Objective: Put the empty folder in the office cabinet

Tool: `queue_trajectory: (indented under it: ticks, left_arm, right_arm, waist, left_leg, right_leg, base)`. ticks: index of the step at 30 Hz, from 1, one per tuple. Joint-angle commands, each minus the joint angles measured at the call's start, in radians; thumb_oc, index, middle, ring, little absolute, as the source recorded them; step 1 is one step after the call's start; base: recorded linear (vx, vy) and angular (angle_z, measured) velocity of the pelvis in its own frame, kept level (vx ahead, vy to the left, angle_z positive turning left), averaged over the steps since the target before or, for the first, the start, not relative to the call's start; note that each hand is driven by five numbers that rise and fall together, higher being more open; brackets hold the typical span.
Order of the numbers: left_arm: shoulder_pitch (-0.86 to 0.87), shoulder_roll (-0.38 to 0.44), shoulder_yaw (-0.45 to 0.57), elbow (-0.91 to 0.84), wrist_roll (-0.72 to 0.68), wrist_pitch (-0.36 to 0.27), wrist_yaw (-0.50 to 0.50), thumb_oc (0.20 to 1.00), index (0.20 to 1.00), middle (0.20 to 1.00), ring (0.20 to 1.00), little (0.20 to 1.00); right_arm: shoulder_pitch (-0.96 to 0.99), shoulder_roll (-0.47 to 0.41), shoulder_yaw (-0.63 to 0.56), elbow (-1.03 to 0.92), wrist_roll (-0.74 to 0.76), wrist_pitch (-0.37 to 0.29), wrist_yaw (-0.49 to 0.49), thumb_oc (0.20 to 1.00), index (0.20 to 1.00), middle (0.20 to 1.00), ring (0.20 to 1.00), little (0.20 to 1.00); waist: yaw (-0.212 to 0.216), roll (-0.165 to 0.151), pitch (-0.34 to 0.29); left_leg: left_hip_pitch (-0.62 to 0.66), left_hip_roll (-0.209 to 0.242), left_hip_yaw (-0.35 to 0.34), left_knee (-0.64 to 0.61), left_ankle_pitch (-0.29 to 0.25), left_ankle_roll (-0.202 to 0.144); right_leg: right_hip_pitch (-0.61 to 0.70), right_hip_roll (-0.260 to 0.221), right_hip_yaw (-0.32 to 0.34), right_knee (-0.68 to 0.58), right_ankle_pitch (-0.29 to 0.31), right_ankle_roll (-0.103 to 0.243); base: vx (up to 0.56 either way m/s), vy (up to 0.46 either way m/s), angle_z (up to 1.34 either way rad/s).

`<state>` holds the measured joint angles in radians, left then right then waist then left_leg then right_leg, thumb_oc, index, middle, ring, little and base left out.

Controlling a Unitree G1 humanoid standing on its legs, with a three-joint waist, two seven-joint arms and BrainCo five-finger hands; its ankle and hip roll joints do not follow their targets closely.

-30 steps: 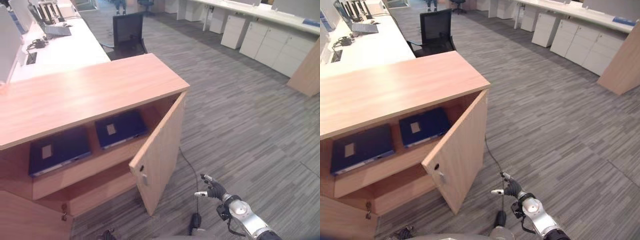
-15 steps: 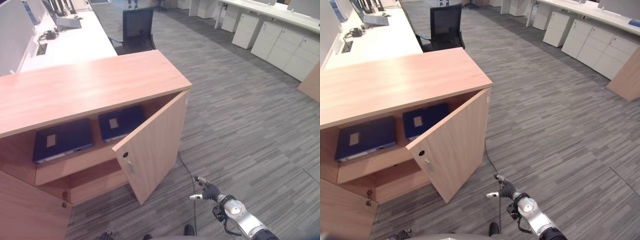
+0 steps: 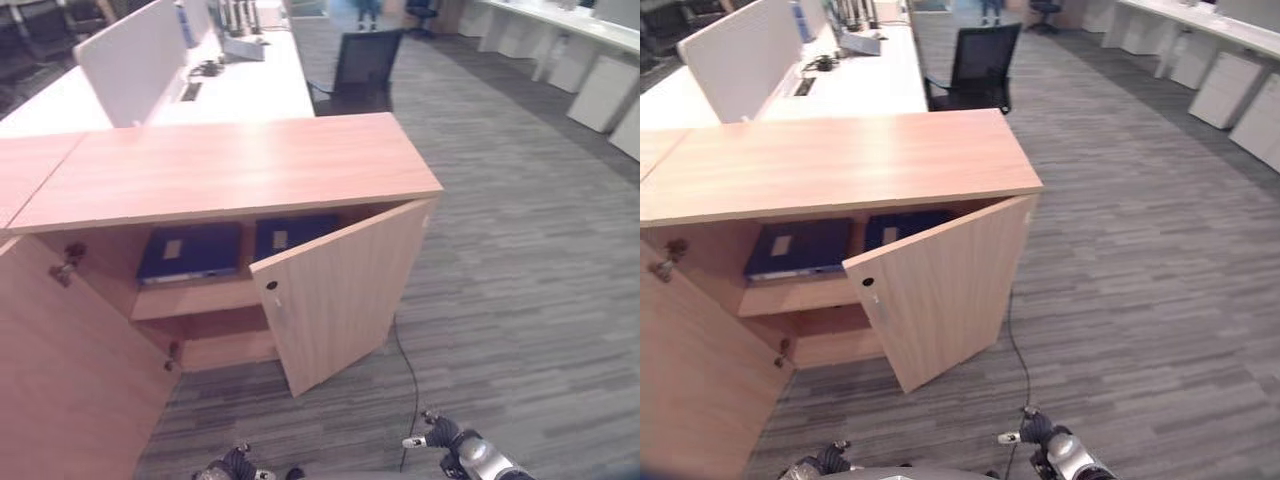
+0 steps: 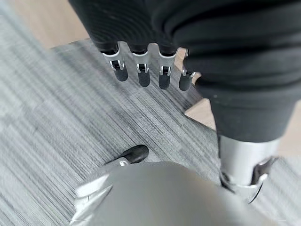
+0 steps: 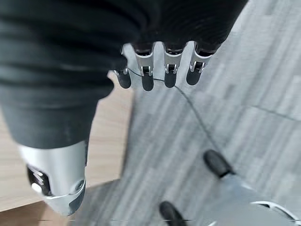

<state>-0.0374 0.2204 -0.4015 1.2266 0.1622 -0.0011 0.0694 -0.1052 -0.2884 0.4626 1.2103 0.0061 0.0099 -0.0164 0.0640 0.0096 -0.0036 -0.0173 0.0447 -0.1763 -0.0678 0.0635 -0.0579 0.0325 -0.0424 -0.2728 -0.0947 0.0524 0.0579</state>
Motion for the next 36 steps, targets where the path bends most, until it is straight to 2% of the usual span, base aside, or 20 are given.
queue_trajectory:
  ticks: [1, 3, 4, 6, 8, 11, 12, 15, 20, 24, 25, 26, 28, 29, 30, 31, 32, 33, 34, 36]
  left_arm:
    - [-0.025, -0.012, -0.011, 0.047, -0.039, -0.002, 0.013, 1.000, 1.000, 1.000, 1.000, 1.000]
    - [-0.039, -0.010, -0.011, 0.015, -0.067, -0.002, 0.013, 1.000, 1.000, 1.000, 1.000, 1.000]
    - [-0.050, -0.012, -0.006, 0.012, -0.083, -0.005, 0.011, 1.000, 1.000, 1.000, 1.000, 1.000]
    - [-0.071, -0.022, 0.010, 0.012, -0.102, -0.002, 0.013, 1.000, 1.000, 1.000, 1.000, 1.000]
    - [-0.074, -0.026, 0.032, 0.029, -0.105, 0.002, 0.019, 1.000, 1.000, 1.000, 1.000, 1.000]
    - [-0.051, -0.032, 0.094, 0.084, -0.108, 0.004, 0.031, 1.000, 1.000, 1.000, 1.000, 1.000]
    - [-0.044, -0.035, 0.099, 0.089, -0.102, 0.001, 0.033, 1.000, 1.000, 1.000, 1.000, 1.000]
    - [-0.027, -0.038, 0.106, 0.090, -0.088, -0.004, 0.034, 1.000, 1.000, 1.000, 1.000, 1.000]
    - [-0.023, -0.031, 0.103, 0.090, -0.070, -0.012, 0.020, 1.000, 1.000, 1.000, 1.000, 1.000]
    - [-0.033, -0.023, 0.096, 0.083, -0.059, -0.026, 0.008, 1.000, 1.000, 1.000, 1.000, 1.000]
    - [-0.036, -0.019, 0.084, 0.079, -0.053, -0.027, 0.002, 1.000, 1.000, 1.000, 1.000, 1.000]
    - [-0.037, -0.019, 0.084, 0.079, -0.053, -0.027, 0.002, 1.000, 1.000, 1.000, 1.000, 1.000]
    - [-0.039, -0.015, 0.085, 0.094, -0.055, -0.027, 0.011, 1.000, 1.000, 1.000, 1.000, 1.000]
    - [-0.039, -0.016, 0.086, 0.104, -0.065, -0.029, 0.017, 1.000, 1.000, 1.000, 1.000, 1.000]
    - [-0.038, -0.015, 0.092, 0.111, -0.080, -0.030, 0.024, 1.000, 1.000, 1.000, 1.000, 1.000]
    - [-0.041, -0.013, 0.099, 0.126, -0.103, -0.035, 0.029, 1.000, 1.000, 1.000, 1.000, 1.000]
    - [-0.041, -0.013, 0.099, 0.127, -0.103, -0.035, 0.029, 1.000, 1.000, 1.000, 1.000, 1.000]
    - [-0.039, -0.013, 0.094, 0.131, -0.107, -0.039, 0.028, 1.000, 1.000, 1.000, 1.000, 1.000]
    - [-0.036, -0.012, 0.095, 0.135, -0.115, -0.041, 0.026, 1.000, 1.000, 1.000, 1.000, 1.000]
    - [-0.038, -0.004, 0.105, 0.135, -0.137, -0.049, 0.024, 1.000, 1.000, 1.000, 1.000, 1.000]
  right_arm:
    - [-0.077, 0.011, 0.006, 0.078, -0.091, 0.011, -0.054, 1.000, 1.000, 1.000, 1.000, 1.000]
    - [-0.094, -0.004, -0.015, 0.136, -0.110, 0.023, -0.073, 1.000, 1.000, 1.000, 1.000, 1.000]
    - [-0.097, -0.013, -0.029, 0.153, -0.113, 0.026, -0.076, 1.000, 1.000, 1.000, 1.000, 1.000]
    - [-0.103, -0.028, -0.054, 0.171, -0.107, 0.037, -0.083, 1.000, 1.000, 1.000, 1.000, 1.000]
    - [-0.094, -0.025, -0.075, 0.188, -0.094, 0.040, -0.081, 1.000, 1.000, 1.000, 1.000, 1.000]
    - [-0.053, -0.005, -0.119, 0.197, -0.059, 0.038, -0.073, 1.000, 1.000, 1.000, 1.000, 1.000]
    - [-0.043, 0.001, -0.122, 0.199, -0.061, 0.037, -0.072, 1.000, 1.000, 1.000, 1.000, 1.000]
    - [-0.024, 0.013, -0.129, 0.206, -0.063, 0.036, -0.068, 1.000, 1.000, 1.000, 1.000, 1.000]
    - [0.011, 0.030, -0.153, 0.209, -0.069, 0.035, -0.060, 1.000, 1.000, 1.000, 1.000, 1.000]
    - [0.027, 0.038, -0.187, 0.210, -0.073, 0.041, -0.049, 1.000, 1.000, 1.000, 1.000, 1.000]
    - [0.032, 0.037, -0.209, 0.205, -0.062, 0.043, -0.041, 1.000, 1.000, 1.000, 1.000, 1.000]
    - [0.032, 0.036, -0.210, 0.205, -0.062, 0.044, -0.040, 1.000, 1.000, 1.000, 1.000, 1.000]
    - [0.035, 0.039, -0.224, 0.202, -0.038, 0.044, -0.041, 1.000, 1.000, 1.000, 1.000, 1.000]
    - [0.033, 0.042, -0.223, 0.201, -0.026, 0.043, -0.042, 1.000, 1.000, 1.000, 1.000, 1.000]
    - [0.031, 0.047, -0.219, 0.197, -0.014, 0.039, -0.043, 1.000, 1.000, 1.000, 1.000, 1.000]
    - [0.019, 0.060, -0.199, 0.197, 0.013, 0.034, -0.045, 1.000, 1.000, 1.000, 1.000, 1.000]
    - [0.019, 0.060, -0.199, 0.197, 0.013, 0.034, -0.045, 1.000, 1.000, 1.000, 1.000, 1.000]
    - [0.014, 0.066, -0.193, 0.193, 0.028, 0.030, -0.044, 1.000, 1.000, 1.000, 1.000, 1.000]
    - [0.011, 0.070, -0.186, 0.193, 0.039, 0.026, -0.044, 1.000, 1.000, 1.000, 1.000, 1.000]
    - [0.014, 0.071, -0.185, 0.199, 0.056, 0.021, -0.046, 1.000, 1.000, 1.000, 1.000, 1.000]
  waist:
    - [0.048, -0.036, 0.062]
    - [0.068, -0.026, 0.089]
    - [0.070, -0.022, 0.100]
    - [0.065, -0.021, 0.117]
    - [0.055, -0.023, 0.112]
    - [0.032, -0.016, 0.084]
    - [0.028, -0.015, 0.076]
    - [0.024, -0.004, 0.049]
    - [0.031, 0.005, -0.001]
    - [0.060, 0.003, -0.033]
    - [0.063, 0.013, -0.025]
    - [0.060, 0.011, -0.022]
    - [0.042, 0.015, -0.008]
    - [0.024, 0.017, 0.000]
    - [0.004, 0.023, 0.007]
    - [-0.006, 0.032, 0.017]
    - [-0.006, 0.033, 0.016]
    - [-0.019, 0.029, 0.024]
    - [-0.035, 0.019, 0.029]
    - [-0.049, -0.007, 0.036]
  left_leg:
    - [-0.046, 0.003, -0.049, 0.015, -0.023, -0.021]
    - [-0.101, 0.008, -0.056, 0.054, -0.010, -0.036]
    - [-0.135, 0.013, -0.030, 0.079, -0.004, -0.034]
    - [-0.169, 0.065, 0.133, 0.135, -0.007, -0.026]
    - [-0.160, 0.140, 0.309, 0.174, -0.033, -0.032]
    - [-0.116, 0.200, 0.462, 0.193, -0.038, -0.051]
    - [-0.099, 0.208, 0.478, 0.189, -0.038, -0.055]
    - [-0.052, 0.209, 0.487, 0.136, -0.037, -0.061]
    - [-0.008, 0.148, 0.455, 0.013, -0.025, -0.050]
    - [-0.017, 0.033, 0.370, -0.012, -0.066, 0.006]
    - [0.008, -0.049, 0.305, -0.016, -0.095, 0.053]
    - [0.011, -0.057, 0.302, -0.016, -0.097, 0.059]
    - [0.038, -0.101, 0.254, -0.019, -0.113, 0.087]
    - [0.044, -0.108, 0.227, -0.019, -0.113, 0.093]
    - [0.053, -0.108, 0.194, -0.019, -0.112, 0.094]
    - [0.044, -0.094, 0.170, -0.019, -0.087, 0.095]
    - [0.044, -0.093, 0.171, -0.019, -0.087, 0.094]
    - [0.041, -0.092, 0.146, -0.019, -0.081, 0.092]
    - [0.037, -0.098, 0.120, -0.019, -0.075, 0.092]
    - [0.032, -0.118, 0.087, -0.019, -0.077, 0.089]
  right_leg:
    - [-0.022, -0.010, 0.024, 0.007, -0.079, 0.025]
    - [-0.020, -0.012, -0.019, 0.007, -0.095, 0.019]
    - [-0.019, -0.019, -0.048, 0.007, -0.101, 0.018]
    - [-0.011, -0.037, -0.096, 0.007, -0.107, 0.014]
    - [0.007, -0.050, -0.152, 0.007, -0.123, 0.015]
    - [0.022, -0.079, -0.242, 0.007, -0.122, 0.004]
    - [0.027, -0.083, -0.259, 0.007, -0.120, 0.001]
    - [0.039, -0.091, -0.297, 0.007, -0.117, 0.009]
    - [0.049, -0.139, -0.365, 0.016, -0.075, 0.038]
    - [0.074, -0.254, -0.433, 0.072, -0.033, 0.087]
    - [0.071, -0.363, -0.450, 0.224, -0.003, 0.104]
    - [0.070, -0.375, -0.449, 0.237, -0.004, 0.110]
    - [0.058, -0.437, -0.380, 0.342, 0.051, 0.120]
    - [0.027, -0.426, -0.292, 0.382, 0.052, 0.102]
    - [-0.009, -0.375, -0.185, 0.396, 0.013, 0.079]
    - [-0.076, -0.257, -0.043, 0.381, -0.082, 0.034]
    - [-0.077, -0.256, -0.042, 0.382, -0.083, 0.033]
    - [-0.106, -0.189, 0.021, 0.368, -0.117, 0.022]
    - [-0.133, -0.114, 0.092, 0.330, -0.125, 0.025]
    - [-0.120, -0.044, 0.154, 0.228, -0.112, 0.030]
  base:
    - [-0.07, -0.100, 0.95]
    - [-0.12, -0.104, 0.81]
    - [-0.13, -0.037, 0.99]
    - [-0.09, -0.016, 1.15]
    - [-0.04, -0.037, 0.93]
    - [-0.06, 0.091, 1.47]
    - [-0.02, 0.105, 1.09]
    - [0.03, 0.116, 0.86]
    - [0.03, 0.236, 0.69]
    - [0.09, 0.473, 1.09]
    - [0.19, 0.536, 0.99]
    - [0.20, 0.563, 1.08]
    - [0.10, 0.242, 0.96]
    - [0.09, 0.156, 0.50]
    - [0.06, 0.086, 0.76]
    - [0.04, 0.026, 0.91]
    - [0.03, -0.040, 0.77]
    - [0.05, -0.085, 0.48]
    - [0.08, -0.119, 0.43]
    - [0.09, -0.136, 0.69]
